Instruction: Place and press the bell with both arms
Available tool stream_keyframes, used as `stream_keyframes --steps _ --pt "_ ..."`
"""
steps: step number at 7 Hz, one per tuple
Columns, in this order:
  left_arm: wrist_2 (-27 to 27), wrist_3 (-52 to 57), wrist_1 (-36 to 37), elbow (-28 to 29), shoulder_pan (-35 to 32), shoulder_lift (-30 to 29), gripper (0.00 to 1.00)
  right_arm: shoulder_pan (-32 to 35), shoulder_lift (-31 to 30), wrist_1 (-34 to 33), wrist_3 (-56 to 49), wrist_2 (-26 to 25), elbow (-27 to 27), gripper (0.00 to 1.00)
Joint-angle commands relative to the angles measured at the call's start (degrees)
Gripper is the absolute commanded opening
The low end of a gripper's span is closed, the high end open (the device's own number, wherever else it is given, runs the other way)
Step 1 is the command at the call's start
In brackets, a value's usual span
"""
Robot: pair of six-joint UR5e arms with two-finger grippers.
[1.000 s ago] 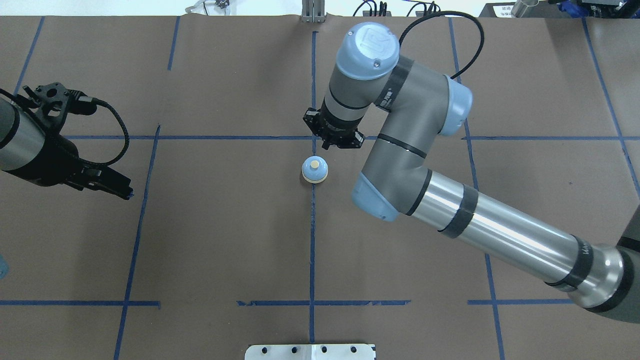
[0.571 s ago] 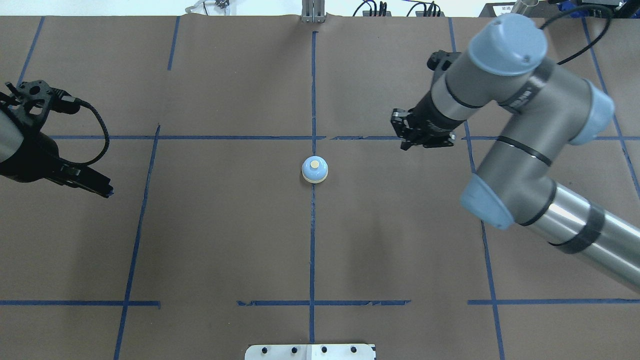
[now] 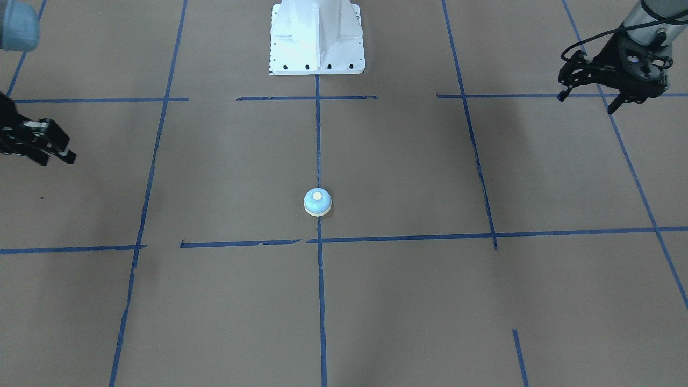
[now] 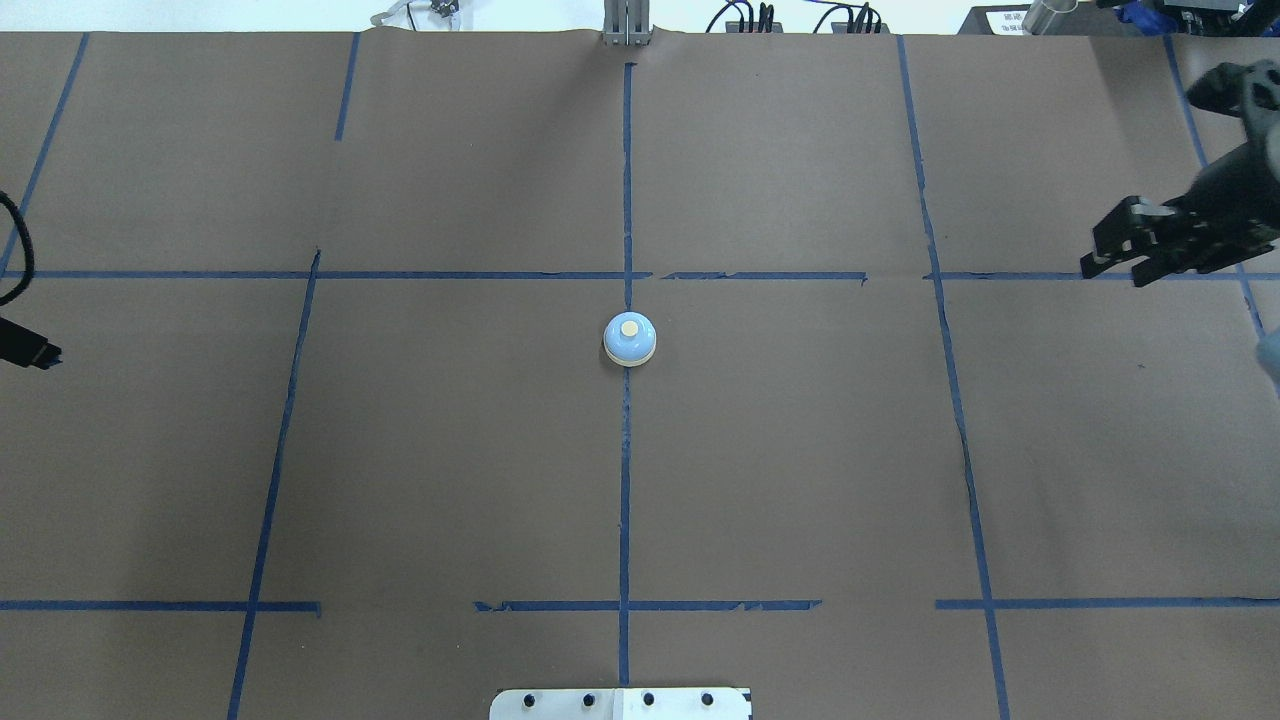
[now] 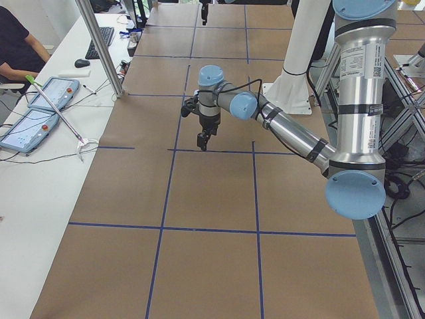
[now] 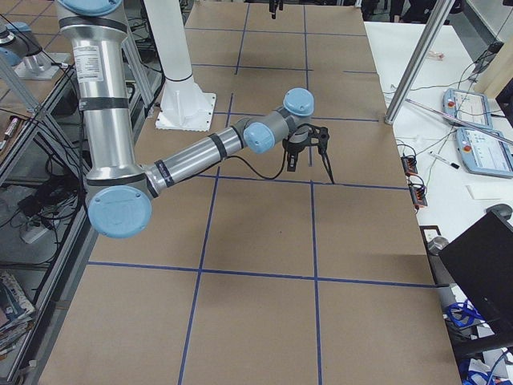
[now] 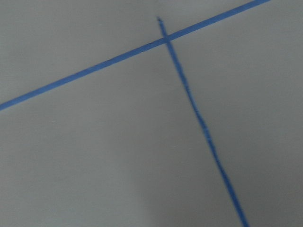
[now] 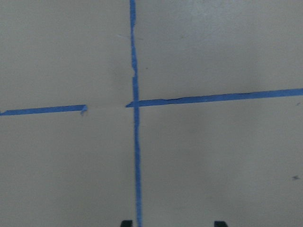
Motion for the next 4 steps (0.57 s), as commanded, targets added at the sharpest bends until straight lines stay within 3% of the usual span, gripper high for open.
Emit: stream_keyframes --steps 1,2,4 --pt "-4.94 15.36 -0.17 6.32 -11.02 3.98 1.0 10.48 -9.8 -0.25 -23.07 0.85 -0.4 1.0" --pt "-9.08 24.42 -0.17 12.37 -17.43 4.08 1.0 15.14 -12.63 -0.34 -31.79 0.85 -1.1 1.0" --pt "-8.68 27.5 -0.26 18.29 -23.53 5.3 1.0 19.04 -16.51 -0.69 -39.06 0.85 -0.67 1.0"
